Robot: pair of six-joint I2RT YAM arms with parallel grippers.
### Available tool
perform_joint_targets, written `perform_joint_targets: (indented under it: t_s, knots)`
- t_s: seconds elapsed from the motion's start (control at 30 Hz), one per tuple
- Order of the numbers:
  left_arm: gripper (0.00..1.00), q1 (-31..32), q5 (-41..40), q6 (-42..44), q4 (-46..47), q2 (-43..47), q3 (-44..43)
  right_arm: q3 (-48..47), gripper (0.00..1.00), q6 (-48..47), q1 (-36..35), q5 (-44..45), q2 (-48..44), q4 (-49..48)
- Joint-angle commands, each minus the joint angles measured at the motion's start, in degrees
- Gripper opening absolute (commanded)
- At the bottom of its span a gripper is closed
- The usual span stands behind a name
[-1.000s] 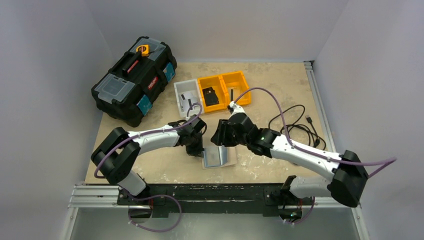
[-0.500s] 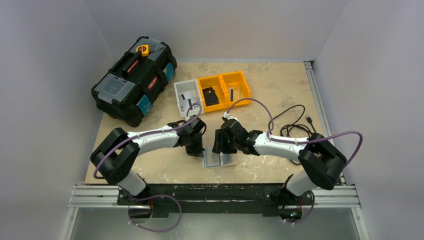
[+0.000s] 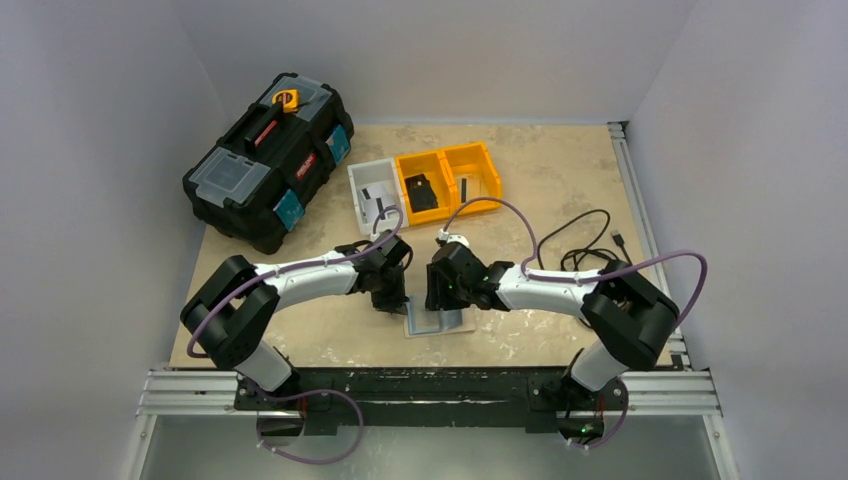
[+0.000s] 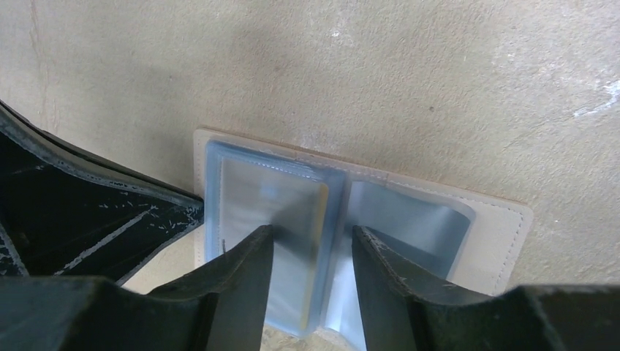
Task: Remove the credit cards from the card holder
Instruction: Remove the credit card from the card holder.
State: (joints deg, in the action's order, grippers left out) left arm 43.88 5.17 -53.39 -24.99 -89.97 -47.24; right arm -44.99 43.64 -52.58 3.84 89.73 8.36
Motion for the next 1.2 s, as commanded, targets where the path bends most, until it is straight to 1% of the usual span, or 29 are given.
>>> perform_joint_targets:
  t_s: [0.0, 0.07, 0.1, 0.13, 0.2, 0.3, 0.43, 0.73, 0.93, 1.03, 1.1, 1.17]
  knots:
    - [0.0, -0.4, -0.7, 0.1, 0.5, -0.5, 0.2, -2.1, 0.38, -1.1, -1.1, 3.2, 1.9, 2.6]
    - [0.0, -0.7, -0.5, 0.2, 0.4, -0.6, 0.2, -1.5, 0.3, -0.9, -1.1, 3.9, 2.1, 3.1]
    - [0.0, -0.7, -0.5, 0.3, 0.3, -0.6, 0.3, -0.8, 0.28, -0.3, -1.1, 3.1, 2.0, 2.7]
    - [0.0, -0.9, -0.5, 0.4, 0.3, -0.6, 0.3, 0.0, 0.24, 0.3, -1.0, 2.7, 1.7, 2.6]
    - [0.0, -1.1, -0.4, 0.5, 0.1, -0.6, 0.4, 1.0, 0.19, 0.6, -1.0, 3.6, 1.3, 3.2]
    - [0.0, -1.5, -0.4, 0.8, 0.1, -0.4, 0.6, 2.3, 0.12, 0.8, -1.0, 3.4, 1.2, 2.5]
    - [0.0, -1.7, -0.3, 1.0, 0.0, -0.4, 0.7, 3.4, 0.06, 1.2, -1.0, 2.7, 1.8, 1.2]
    - [0.0, -1.6, -0.3, 2.5, -0.8, 1.5, -0.3, 4.8, 0.01, 1.9, -1.0, 2.3, 2.6, -0.1]
    - [0.13, -1.5, -0.1, 4.6, -2.7, 7.8, -2.6, 5.2, 0.0, 2.2, -1.0, 2.0, 2.7, -0.8]
    - [0.14, -1.3, 1.7, 5.1, -2.5, 10.0, -4.2, 5.2, 0.0, 2.2, -1.0, 1.9, 2.8, -1.0]
    - [0.13, -1.1, 3.0, 5.0, -1.9, 9.8, -5.1, 5.2, 0.0, 2.3, -1.0, 1.6, 2.9, -1.3]
    - [0.09, -1.0, 4.1, 4.7, -0.9, 8.3, -5.8, 5.3, 0.0, 2.4, -1.0, 1.4, 3.1, -1.6]
